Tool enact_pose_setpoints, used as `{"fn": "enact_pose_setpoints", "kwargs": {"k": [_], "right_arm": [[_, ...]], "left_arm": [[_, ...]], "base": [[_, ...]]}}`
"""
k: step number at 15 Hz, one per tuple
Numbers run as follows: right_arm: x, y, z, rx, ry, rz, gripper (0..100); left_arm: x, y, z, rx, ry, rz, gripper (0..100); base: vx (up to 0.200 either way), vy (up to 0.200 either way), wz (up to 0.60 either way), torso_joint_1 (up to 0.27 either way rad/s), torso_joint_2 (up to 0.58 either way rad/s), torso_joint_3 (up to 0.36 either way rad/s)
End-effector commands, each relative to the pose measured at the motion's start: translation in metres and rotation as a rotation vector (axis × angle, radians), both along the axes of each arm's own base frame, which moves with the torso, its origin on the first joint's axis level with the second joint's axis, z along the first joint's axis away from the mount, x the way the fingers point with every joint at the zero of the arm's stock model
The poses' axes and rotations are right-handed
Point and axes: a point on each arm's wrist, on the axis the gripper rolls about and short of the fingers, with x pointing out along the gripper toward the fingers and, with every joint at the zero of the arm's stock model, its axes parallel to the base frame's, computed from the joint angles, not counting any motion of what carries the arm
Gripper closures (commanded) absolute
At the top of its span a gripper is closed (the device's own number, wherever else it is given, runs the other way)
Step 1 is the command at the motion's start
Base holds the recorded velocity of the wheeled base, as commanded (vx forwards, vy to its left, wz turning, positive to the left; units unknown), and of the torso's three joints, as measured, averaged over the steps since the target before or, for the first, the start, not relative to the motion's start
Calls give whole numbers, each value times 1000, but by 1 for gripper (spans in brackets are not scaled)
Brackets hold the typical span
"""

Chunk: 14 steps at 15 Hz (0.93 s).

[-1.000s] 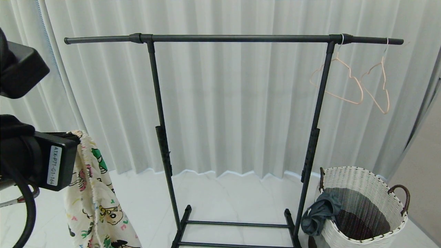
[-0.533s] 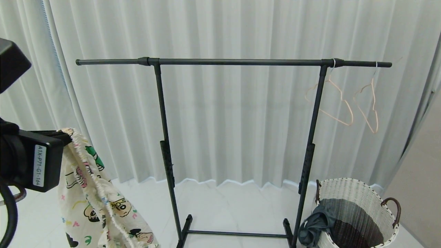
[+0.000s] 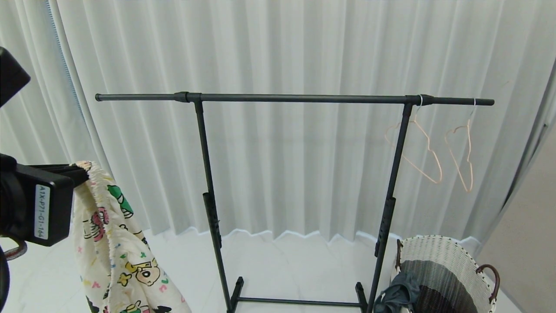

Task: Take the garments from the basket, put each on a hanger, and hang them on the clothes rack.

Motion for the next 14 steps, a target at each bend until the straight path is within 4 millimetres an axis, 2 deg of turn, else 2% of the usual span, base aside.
{"fn": "enact_pose_setpoints", "kwargs": {"k": [1,6,9,14], "right_arm": [[1,0,0,-1,4,-1,0],[1,0,-1,-1,5,0,0],[1,0,-1,-1,5,0,0],[1,0,-1,-4,5,-1,0]], "left_arm": [[-1,0,0,-3,-2,-7,100],[-1,0,0,-1,0,-7,100],[-1,0,-1,-1,0,-7,100],[-1,0,-2,4,3,-10,100]], "base": [[0,0,0,256,-515,-251],[0,0,0,268,-527,-261],[0,0,0,136,-258,-129],[0,-200,0,18,-29,-10]]}}
